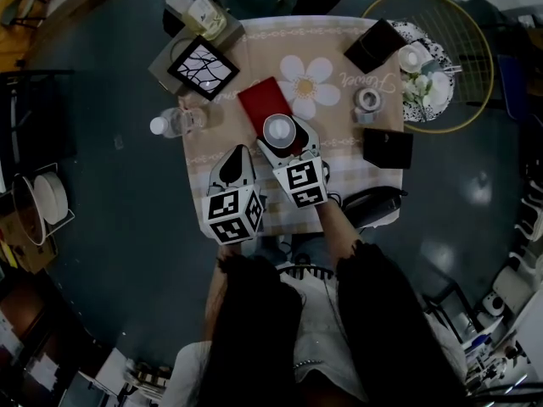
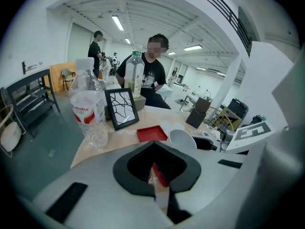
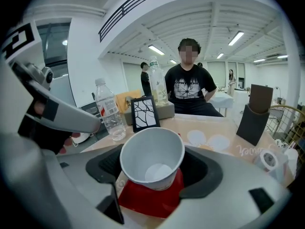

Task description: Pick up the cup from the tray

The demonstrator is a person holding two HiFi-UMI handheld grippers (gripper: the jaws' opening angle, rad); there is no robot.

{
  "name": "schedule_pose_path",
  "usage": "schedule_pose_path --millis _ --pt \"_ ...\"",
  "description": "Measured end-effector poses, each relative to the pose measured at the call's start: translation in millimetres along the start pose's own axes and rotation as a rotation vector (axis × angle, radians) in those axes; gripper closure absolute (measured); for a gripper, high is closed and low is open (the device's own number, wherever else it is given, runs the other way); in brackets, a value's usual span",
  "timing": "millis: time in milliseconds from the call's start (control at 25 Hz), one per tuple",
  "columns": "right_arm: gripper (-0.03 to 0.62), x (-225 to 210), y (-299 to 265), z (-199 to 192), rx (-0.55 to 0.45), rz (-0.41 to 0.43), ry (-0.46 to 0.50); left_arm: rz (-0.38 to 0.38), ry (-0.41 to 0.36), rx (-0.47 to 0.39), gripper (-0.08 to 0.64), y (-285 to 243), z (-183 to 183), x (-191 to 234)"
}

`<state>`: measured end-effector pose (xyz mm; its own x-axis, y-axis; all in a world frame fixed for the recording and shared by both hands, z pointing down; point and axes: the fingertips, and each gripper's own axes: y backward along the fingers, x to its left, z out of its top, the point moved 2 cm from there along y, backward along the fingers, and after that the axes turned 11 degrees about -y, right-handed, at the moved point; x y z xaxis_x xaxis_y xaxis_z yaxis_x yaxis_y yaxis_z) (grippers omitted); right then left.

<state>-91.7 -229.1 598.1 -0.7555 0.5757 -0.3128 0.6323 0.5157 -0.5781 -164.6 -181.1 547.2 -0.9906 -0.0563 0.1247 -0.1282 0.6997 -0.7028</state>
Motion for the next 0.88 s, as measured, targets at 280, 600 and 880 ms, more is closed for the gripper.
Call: schedule_pose_path --millis 280,600,880 --pt "0.233 -24.9 15.2 10.9 -0.033 -0.066 -0.02 -0.02 -0.015 -0.01 0.554 -4.5 5.4 -9.3" --pt "0.233 -67.0 37.2 14.5 -0.06 -0.15 -0.044 -0.061 -0.048 -0.014 0.555 -13.1 10.9 -32.8" --pt "0.233 -91.4 48.1 4.7 -0.058 -0.181 -0.069 -0.088 -0.067 -0.014 0.555 -21.9 13.1 -49.4"
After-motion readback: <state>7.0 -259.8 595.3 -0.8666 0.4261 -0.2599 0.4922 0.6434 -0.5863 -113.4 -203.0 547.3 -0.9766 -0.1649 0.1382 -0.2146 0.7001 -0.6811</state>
